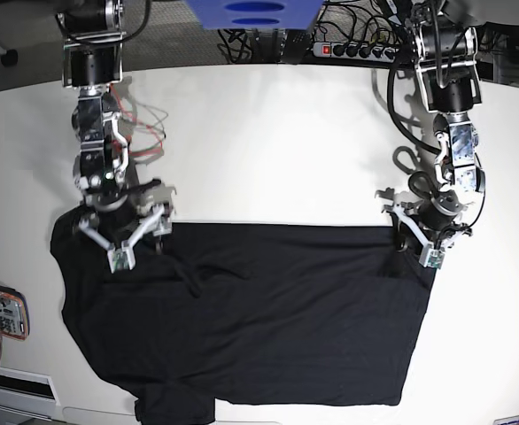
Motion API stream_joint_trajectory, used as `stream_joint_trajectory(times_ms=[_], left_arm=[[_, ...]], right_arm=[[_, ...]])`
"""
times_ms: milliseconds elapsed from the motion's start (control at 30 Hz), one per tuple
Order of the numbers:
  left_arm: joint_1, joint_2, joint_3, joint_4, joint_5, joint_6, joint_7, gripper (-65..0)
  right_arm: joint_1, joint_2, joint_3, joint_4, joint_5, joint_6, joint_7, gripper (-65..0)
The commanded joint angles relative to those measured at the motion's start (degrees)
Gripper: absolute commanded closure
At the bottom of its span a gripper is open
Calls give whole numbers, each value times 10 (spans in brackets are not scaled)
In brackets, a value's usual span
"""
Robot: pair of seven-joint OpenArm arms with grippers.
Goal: Fold the T-shirt properly
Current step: 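Regrasp the folded edge with both grippers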
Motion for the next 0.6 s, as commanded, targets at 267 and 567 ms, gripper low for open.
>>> stream_joint_trajectory(times_ms=[267, 567], left_arm=[[-16, -6, 3, 28, 6, 3, 0, -255], [-26, -20, 20, 130, 6, 3, 109, -255]], right_arm=[[25, 32, 5, 17, 2, 100, -39, -565], [38, 32, 36, 24, 0, 123, -39, -565]])
